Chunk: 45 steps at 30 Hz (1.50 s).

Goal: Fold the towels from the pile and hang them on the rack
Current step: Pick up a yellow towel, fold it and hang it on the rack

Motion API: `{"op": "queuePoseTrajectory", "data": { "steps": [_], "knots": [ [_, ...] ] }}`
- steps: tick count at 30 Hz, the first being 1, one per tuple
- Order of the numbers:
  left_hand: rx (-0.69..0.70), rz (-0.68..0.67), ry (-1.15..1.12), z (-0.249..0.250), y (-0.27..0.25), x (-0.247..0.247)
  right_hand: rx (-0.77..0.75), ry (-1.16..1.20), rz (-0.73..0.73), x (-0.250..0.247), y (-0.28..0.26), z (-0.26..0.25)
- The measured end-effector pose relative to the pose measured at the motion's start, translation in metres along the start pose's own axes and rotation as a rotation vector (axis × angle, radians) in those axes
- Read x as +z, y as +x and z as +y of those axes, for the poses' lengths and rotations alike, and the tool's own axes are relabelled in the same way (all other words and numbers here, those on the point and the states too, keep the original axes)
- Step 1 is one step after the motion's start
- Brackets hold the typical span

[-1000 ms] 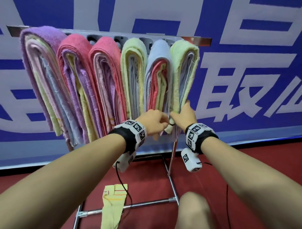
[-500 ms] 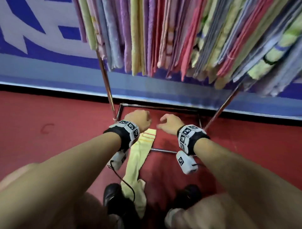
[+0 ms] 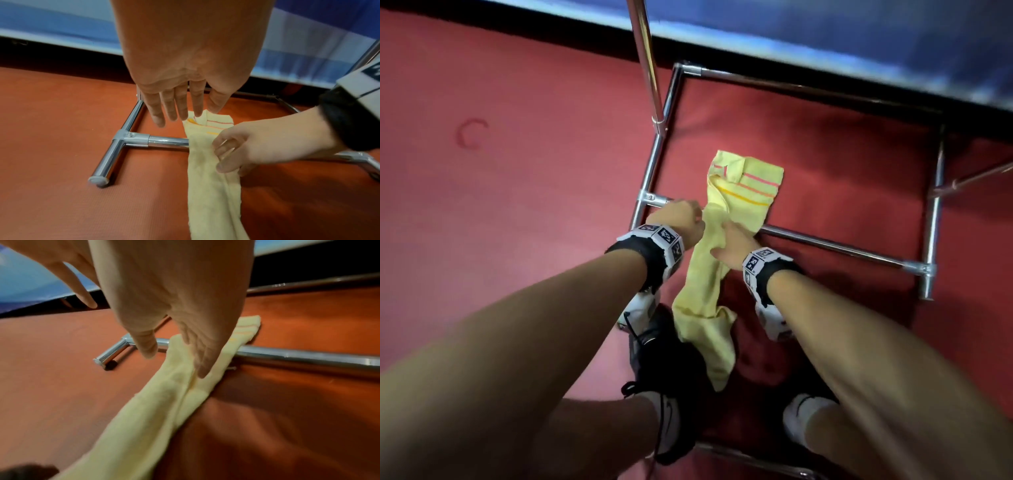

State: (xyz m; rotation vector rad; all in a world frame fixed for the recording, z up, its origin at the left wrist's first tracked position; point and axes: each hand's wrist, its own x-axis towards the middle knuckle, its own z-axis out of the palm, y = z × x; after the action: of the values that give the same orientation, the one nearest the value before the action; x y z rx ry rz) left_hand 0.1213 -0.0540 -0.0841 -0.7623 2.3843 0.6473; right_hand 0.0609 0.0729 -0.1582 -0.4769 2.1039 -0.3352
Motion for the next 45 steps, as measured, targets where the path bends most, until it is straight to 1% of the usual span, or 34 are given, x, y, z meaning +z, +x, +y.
{"op": "queuePoseTrajectory", "data": {
  "steps": [2, 4, 5, 6, 7, 9, 11, 13, 15, 17, 19, 22, 24, 27, 29, 30, 32, 33, 34, 35, 36, 38, 39, 40, 41, 42, 43, 44, 45],
  "knots": [
    [0.007, -0.016, -0.008, -0.008, 0.006, 0.005, 0.072, 0.123, 0.076, 0.020, 0.015, -0.010],
    [0.005, -0.017, -0.028, -0.014, 0.010, 0.007, 0.145, 0.319, 0.243, 0.030, 0.026, -0.020],
    [0.000, -0.014, -0.042, -0.017, 0.011, 0.007, 0.174, 0.407, 0.289, 0.032, 0.030, -0.023],
    [-0.005, -0.007, -0.056, -0.018, 0.012, 0.007, 0.198, 0.459, 0.294, 0.032, 0.032, -0.026],
    [-0.010, 0.002, -0.067, -0.019, 0.014, 0.006, 0.223, 0.471, 0.263, 0.032, 0.035, -0.029],
    [-0.020, 0.005, -0.084, -0.018, 0.014, 0.001, 0.269, 0.441, 0.161, 0.030, 0.035, -0.031],
    [-0.019, 0.007, -0.086, -0.016, 0.015, -0.003, 0.287, 0.408, 0.130, 0.026, 0.042, -0.029],
    [-0.021, 0.025, -0.082, -0.014, 0.018, -0.006, 0.280, 0.453, 0.169, 0.021, 0.049, -0.021],
    [-0.040, 0.042, -0.101, -0.011, 0.020, -0.007, 0.287, 0.443, 0.185, 0.019, 0.055, -0.013],
    [-0.055, 0.028, -0.109, -0.007, 0.021, -0.008, 0.278, 0.442, 0.153, 0.017, 0.054, -0.010],
    [-0.070, 0.000, -0.118, -0.003, 0.024, -0.005, 0.290, 0.456, 0.183, 0.017, 0.051, -0.008],
    [-0.088, -0.033, -0.127, 0.003, 0.027, 0.002, 0.309, 0.628, 0.281, 0.021, 0.053, -0.008],
    [-0.108, -0.038, -0.146, 0.006, 0.031, 0.008, 0.280, 0.704, 0.308, 0.024, 0.052, -0.012],
    [-0.150, -0.024, -0.185, 0.010, 0.034, 0.011, 0.232, 0.721, 0.331, 0.021, 0.047, -0.021],
    [-0.196, 0.001, -0.252, 0.009, 0.036, 0.008, 0.194, 0.779, 0.291, 0.015, 0.037, -0.024],
    [-0.245, 0.008, -0.305, 0.008, 0.037, 0.007, 0.153, 0.815, 0.264, 0.010, 0.030, -0.024],
    [-0.374, 0.006, -0.473, 0.010, 0.038, 0.001, -0.010, 0.842, 0.258, -0.001, 0.009, -0.023],
    [-0.448, 0.001, -0.618, 0.014, 0.035, -0.005, -0.108, 0.809, 0.262, -0.008, -0.005, -0.022],
    [-0.485, -0.006, -0.755, 0.019, 0.031, -0.011, -0.203, 0.763, 0.253, -0.015, -0.022, -0.021],
    [-0.481, -0.036, -0.826, 0.025, 0.024, -0.017, -0.294, 0.703, 0.226, -0.022, -0.037, -0.019],
    [-0.432, -0.081, -0.818, 0.030, 0.018, -0.022, -0.372, 0.630, 0.188, -0.029, -0.053, -0.017],
    [-0.323, -0.138, -0.637, 0.041, 0.006, -0.027, -0.449, 0.488, 0.119, -0.043, -0.086, -0.011],
    [-0.305, -0.111, -0.553, 0.047, 0.002, -0.029, -0.459, 0.452, 0.089, -0.050, -0.097, -0.007],
    [-0.297, -0.082, -0.536, 0.052, -0.001, -0.032, -0.466, 0.452, 0.067, -0.057, -0.105, -0.004],
    [-0.281, -0.042, -0.563, 0.063, -0.010, -0.042, -0.465, 0.475, 0.053, -0.069, -0.117, -0.001],
    [-0.228, -0.022, -0.593, 0.077, -0.023, -0.052, -0.437, 0.529, 0.046, -0.081, -0.128, 0.002],
    [-0.155, -0.021, -0.641, 0.090, -0.034, -0.063, -0.383, 0.584, 0.056, -0.095, -0.138, 0.006],
    [-0.077, -0.029, -0.692, 0.104, -0.045, -0.075, -0.324, 0.615, 0.123, -0.109, -0.146, 0.011],
    [-0.010, -0.045, -0.724, 0.117, -0.059, -0.088, -0.275, 0.580, 0.266, -0.124, -0.151, 0.018]
  ]
}}
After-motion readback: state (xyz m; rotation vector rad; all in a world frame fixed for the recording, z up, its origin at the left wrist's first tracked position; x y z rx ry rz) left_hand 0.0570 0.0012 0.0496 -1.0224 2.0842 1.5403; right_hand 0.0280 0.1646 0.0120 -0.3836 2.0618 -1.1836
